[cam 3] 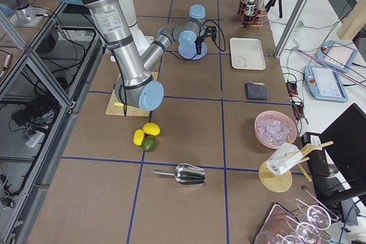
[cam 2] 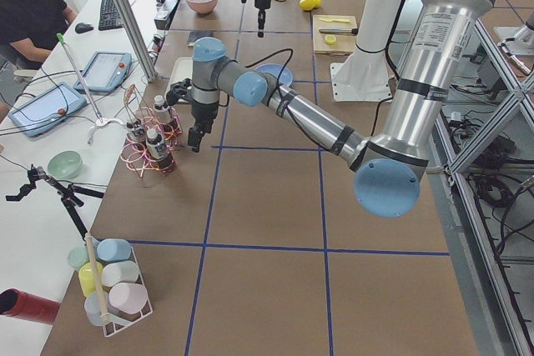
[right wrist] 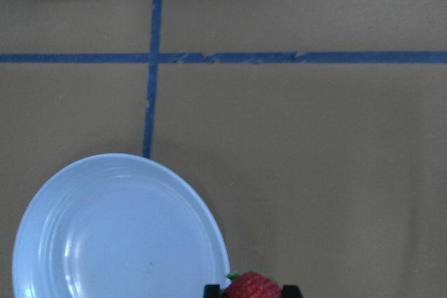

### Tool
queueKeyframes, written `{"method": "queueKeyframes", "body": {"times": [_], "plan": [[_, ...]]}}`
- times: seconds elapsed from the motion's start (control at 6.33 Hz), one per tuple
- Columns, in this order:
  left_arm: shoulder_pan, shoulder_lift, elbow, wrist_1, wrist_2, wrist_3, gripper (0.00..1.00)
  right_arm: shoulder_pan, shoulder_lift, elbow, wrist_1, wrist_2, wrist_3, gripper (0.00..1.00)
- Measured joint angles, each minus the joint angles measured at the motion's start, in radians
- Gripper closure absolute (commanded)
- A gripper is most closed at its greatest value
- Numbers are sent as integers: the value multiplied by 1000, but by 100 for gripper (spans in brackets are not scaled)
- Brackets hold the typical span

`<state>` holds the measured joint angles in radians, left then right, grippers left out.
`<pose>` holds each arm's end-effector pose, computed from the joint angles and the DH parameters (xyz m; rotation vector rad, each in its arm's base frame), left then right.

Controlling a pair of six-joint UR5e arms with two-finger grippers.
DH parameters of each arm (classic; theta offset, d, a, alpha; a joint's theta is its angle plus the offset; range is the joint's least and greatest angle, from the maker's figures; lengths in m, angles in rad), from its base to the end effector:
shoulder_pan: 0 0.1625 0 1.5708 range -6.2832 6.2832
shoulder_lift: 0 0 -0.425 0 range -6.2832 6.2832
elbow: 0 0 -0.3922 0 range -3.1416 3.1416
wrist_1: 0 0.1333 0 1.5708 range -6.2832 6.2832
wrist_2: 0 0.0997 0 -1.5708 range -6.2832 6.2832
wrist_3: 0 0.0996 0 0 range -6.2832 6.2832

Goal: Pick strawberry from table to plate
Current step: 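Carry the red strawberry with the right gripper over the plate, then lower the strawberry onto the plate and open the right gripper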

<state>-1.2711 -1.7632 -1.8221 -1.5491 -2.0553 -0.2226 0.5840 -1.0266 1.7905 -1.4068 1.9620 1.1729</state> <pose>0.0830 -0.5631 0.4509 0.2767 0.5684 0.1767 -0.4786 -0.4306 0.2302 0.1118 -0.9770 -0.0106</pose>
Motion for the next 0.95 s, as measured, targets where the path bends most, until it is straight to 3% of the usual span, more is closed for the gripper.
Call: {"method": "queueKeyframes", "body": {"times": [0.32, 0.63, 0.79, 0.95], "plan": [[-33, 68, 20, -60, -5, 53, 0, -100, 150, -168, -20, -102, 29, 100], [-43, 82, 40, -82, -6, 67, 0, -141, 231, -286, -17, -147, 33, 100], [-46, 83, 43, -84, -6, 68, 0, -149, 241, -304, -16, -151, 34, 37], [-48, 83, 45, -84, -6, 69, 0, -153, 244, -311, -15, -152, 41, 0]]}}
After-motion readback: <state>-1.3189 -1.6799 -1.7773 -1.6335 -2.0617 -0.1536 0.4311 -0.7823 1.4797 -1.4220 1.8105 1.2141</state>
